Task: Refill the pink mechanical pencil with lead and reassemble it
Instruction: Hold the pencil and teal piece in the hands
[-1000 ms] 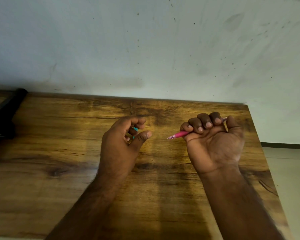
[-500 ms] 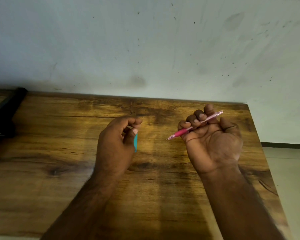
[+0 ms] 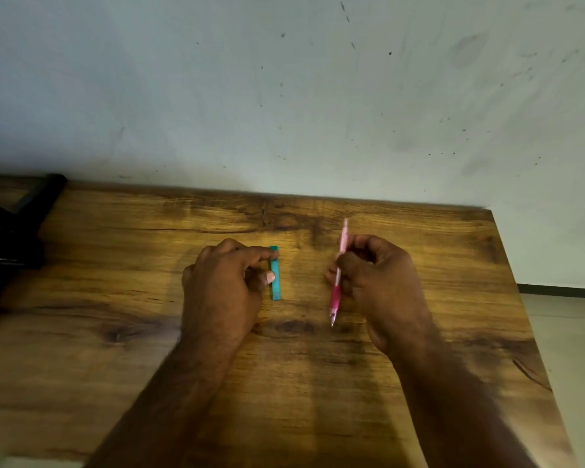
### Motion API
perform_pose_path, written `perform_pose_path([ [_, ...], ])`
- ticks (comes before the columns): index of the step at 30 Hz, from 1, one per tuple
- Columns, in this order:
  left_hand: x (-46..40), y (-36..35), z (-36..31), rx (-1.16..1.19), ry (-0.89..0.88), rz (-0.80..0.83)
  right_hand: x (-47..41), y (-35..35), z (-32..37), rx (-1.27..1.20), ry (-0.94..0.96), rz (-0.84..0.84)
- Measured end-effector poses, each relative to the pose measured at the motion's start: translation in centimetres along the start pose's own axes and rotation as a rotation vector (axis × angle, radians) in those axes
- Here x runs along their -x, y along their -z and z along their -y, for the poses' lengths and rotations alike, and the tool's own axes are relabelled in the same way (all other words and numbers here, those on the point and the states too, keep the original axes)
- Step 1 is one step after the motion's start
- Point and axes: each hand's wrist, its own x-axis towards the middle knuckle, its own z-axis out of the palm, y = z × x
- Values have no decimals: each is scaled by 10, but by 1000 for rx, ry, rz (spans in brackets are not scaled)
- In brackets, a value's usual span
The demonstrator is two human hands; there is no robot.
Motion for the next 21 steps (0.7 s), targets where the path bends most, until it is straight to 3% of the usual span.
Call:
perform_pose_path([
  [7,3,0,-5,-24,13,27,1,-1,-9,592,242,-115],
  [21,3,-3,-11,-60,43,74,0,-10,-11,737,271,-82],
])
